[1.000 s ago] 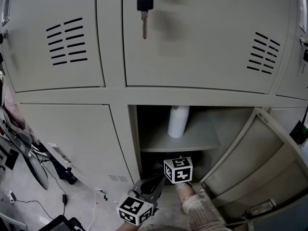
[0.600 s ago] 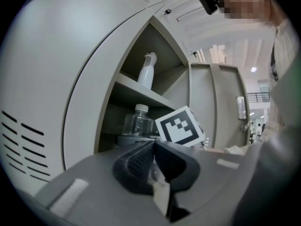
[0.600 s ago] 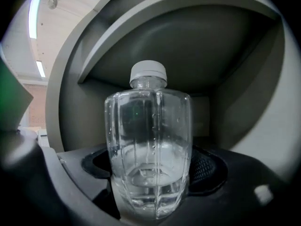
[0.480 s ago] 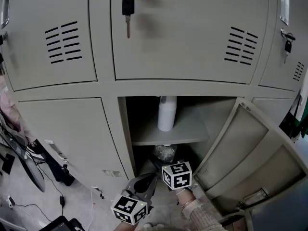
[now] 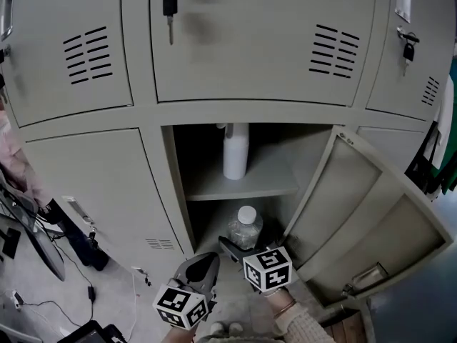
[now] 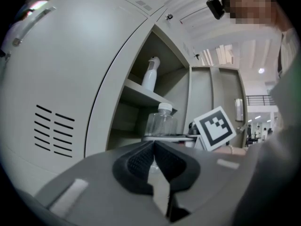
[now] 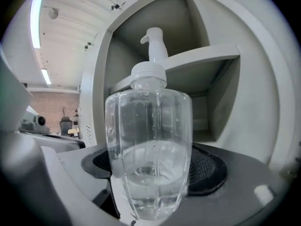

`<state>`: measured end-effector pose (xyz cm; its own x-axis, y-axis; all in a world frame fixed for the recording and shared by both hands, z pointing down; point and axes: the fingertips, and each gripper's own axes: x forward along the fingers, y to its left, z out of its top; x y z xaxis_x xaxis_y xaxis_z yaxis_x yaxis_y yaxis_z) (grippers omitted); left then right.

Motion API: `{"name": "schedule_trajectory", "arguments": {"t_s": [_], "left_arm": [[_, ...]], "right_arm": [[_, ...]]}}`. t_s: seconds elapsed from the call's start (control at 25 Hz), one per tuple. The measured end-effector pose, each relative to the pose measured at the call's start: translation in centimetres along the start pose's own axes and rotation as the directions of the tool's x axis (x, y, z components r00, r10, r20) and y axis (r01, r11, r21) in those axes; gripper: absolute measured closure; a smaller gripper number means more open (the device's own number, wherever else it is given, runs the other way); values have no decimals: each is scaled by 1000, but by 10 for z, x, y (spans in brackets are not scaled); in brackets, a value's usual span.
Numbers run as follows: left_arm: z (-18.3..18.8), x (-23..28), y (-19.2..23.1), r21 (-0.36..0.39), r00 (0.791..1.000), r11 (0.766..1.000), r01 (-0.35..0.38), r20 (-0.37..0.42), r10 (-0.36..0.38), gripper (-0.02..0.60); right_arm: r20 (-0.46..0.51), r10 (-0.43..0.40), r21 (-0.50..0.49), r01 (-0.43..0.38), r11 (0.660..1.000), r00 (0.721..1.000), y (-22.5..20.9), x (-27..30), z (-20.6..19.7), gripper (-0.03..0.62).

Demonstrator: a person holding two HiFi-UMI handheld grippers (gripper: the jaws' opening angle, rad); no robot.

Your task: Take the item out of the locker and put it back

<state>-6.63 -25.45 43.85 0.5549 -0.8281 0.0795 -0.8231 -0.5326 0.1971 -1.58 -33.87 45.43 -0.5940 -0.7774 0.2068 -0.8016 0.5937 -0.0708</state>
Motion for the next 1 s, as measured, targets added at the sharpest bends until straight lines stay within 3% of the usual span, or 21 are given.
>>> {"name": "schedule_trajectory", "arguments": {"t_s": [0.28, 0.68, 1.0], "left_arm": [[-5, -8, -9, -11, 1000, 1000, 3, -1, -3, 575], [11, -6, -15, 18, 999, 1000, 17, 42, -18, 574], [35, -3, -18, 84, 994, 996, 14, 105, -23, 574]], "right_arm": [[25, 56, 16, -56, 998, 998, 19, -38, -1, 154], [127, 66, -18, -65, 998, 990, 32, -87, 41, 154], [178, 55, 6, -57, 998, 982, 31, -103, 51, 154]]}}
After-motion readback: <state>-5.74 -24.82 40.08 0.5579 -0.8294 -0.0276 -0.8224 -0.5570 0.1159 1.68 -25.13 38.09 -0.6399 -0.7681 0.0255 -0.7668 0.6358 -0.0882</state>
